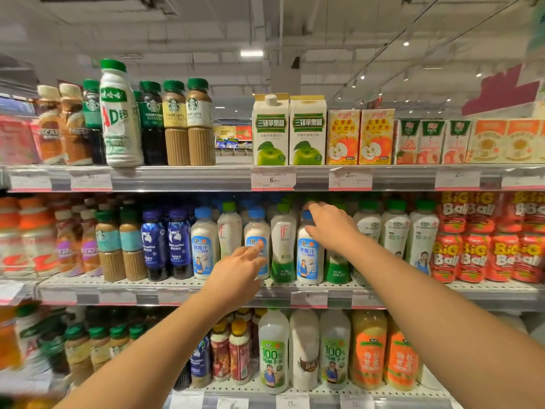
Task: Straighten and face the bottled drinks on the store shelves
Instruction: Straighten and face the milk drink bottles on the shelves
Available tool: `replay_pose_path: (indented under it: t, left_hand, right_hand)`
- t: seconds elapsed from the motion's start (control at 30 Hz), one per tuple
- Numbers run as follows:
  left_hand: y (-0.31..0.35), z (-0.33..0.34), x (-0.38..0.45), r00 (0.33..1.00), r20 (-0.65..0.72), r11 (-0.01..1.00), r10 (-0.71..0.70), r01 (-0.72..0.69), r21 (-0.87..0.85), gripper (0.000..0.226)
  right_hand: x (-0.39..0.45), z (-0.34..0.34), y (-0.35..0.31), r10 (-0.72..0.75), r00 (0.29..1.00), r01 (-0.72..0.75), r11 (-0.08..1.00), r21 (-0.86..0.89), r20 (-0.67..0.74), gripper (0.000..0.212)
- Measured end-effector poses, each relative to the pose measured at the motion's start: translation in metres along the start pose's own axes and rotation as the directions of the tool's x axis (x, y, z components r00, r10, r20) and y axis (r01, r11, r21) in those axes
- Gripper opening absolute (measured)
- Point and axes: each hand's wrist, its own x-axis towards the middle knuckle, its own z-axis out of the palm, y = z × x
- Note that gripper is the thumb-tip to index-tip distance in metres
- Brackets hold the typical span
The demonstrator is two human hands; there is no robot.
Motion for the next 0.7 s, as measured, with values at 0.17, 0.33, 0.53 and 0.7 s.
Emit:
replay_pose_path:
  t: [0.17, 0.33, 0.53, 0.7]
  left_hand:
    - [-0.005, -0.001, 0.003, 1.000, 0.004, 1.000, 0.027, -0.027, 0.005, 0.048]
    - [-0.008, -0.004, 0.007, 0.998, -0.047, 0.998, 0.036, -0.038, -0.040, 0.041]
    - [-0.016, -0.007, 0.019, 0.984, -0.177, 0.995, 0.013, -0.030, -0.094, 0.039]
    - [-0.006, -0.009, 0.024, 0.968, -0.244, 0.990, 0.056, -0.086, -0.112, 0.044]
  right_hand:
    - [-0.002, 0.001, -0.002, 0.016, 0.999, -0.012, 0.994, 0.110, -0.033, 0.042]
    - [-0.006, 0.004, -0.004, 0.057, 0.996, -0.041, 0.980, 0.194, -0.073, 0.034]
    - [-0.011, 0.002, -0.011, 0.136, 0.986, -0.112, 0.967, 0.228, -0.096, 0.031]
    - [-0.008, 0.007, -0.014, 0.167, 0.978, -0.126, 0.952, 0.280, -0.127, 0.035]
